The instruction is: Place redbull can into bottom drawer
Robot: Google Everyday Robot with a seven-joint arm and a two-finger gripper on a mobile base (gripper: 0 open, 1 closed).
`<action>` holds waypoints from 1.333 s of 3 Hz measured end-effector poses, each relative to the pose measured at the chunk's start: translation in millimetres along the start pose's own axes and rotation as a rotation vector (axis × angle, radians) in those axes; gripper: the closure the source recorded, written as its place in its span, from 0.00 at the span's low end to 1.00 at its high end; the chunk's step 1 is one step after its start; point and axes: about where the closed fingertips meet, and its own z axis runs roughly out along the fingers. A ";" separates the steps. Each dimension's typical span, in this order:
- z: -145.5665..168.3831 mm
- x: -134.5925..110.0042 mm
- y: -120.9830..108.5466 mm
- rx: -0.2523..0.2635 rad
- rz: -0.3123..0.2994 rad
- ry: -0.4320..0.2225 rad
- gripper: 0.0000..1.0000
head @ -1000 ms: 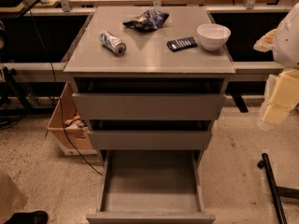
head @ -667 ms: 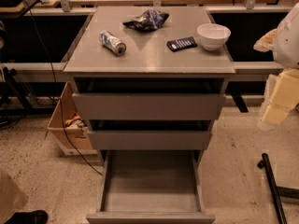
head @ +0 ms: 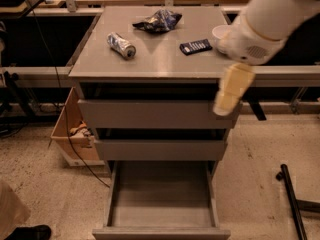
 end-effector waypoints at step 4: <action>87.5 -117.2 -87.7 0.042 0.002 -0.168 0.00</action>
Offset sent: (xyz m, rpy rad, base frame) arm 0.1786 0.1562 -0.0255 0.1785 -0.0803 0.0407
